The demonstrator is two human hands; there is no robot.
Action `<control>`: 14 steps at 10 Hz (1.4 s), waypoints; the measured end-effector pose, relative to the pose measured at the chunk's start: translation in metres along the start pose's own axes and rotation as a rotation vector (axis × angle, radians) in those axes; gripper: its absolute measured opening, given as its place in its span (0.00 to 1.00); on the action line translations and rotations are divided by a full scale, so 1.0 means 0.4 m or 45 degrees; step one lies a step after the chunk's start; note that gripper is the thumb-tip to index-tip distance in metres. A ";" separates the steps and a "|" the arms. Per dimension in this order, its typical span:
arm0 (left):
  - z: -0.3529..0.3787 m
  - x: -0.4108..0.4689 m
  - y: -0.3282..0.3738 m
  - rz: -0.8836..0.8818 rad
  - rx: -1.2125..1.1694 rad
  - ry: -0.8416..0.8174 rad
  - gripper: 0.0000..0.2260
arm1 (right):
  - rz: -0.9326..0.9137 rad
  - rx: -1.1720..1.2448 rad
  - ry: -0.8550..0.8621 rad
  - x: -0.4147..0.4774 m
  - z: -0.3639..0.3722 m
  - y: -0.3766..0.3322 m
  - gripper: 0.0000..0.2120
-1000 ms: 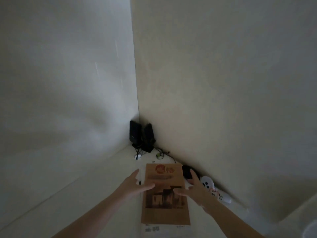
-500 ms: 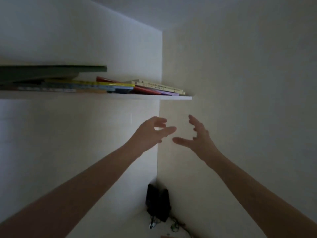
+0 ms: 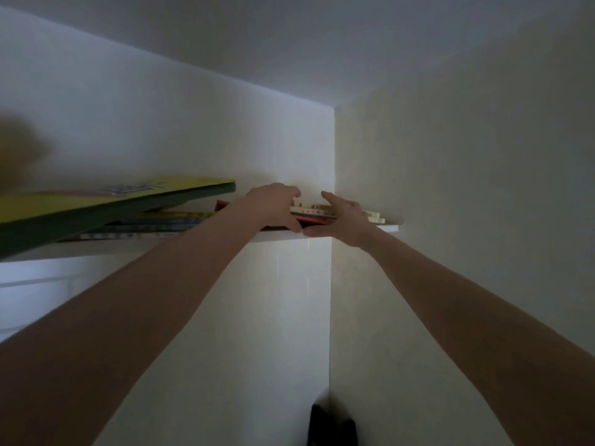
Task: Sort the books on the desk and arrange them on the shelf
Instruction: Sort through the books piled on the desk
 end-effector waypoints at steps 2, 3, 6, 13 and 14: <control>0.013 0.054 0.002 -0.033 0.099 -0.070 0.25 | -0.034 -0.065 -0.096 0.044 0.001 0.040 0.37; 0.023 0.066 0.011 -0.054 0.246 -0.056 0.24 | -0.080 -0.065 -0.116 0.067 0.006 0.041 0.38; 0.002 0.096 0.071 0.024 0.784 0.232 0.15 | -0.105 -0.011 -0.067 0.090 -0.004 0.056 0.42; -0.106 -0.281 0.262 0.492 -0.379 1.218 0.18 | -0.457 -0.731 0.933 -0.202 -0.287 0.002 0.19; 0.085 -0.196 0.246 -0.135 -1.686 0.110 0.25 | -0.274 -0.679 0.970 -0.239 -0.288 0.019 0.18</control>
Point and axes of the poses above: each hand's wrist, its own x-axis towards the middle knuckle, its own z-axis out of the palm, y = z × x, the point moved 10 cm from there along x, towards the middle knuckle, and after that the axes turned 1 degree about -z, right-handed, at the moved point
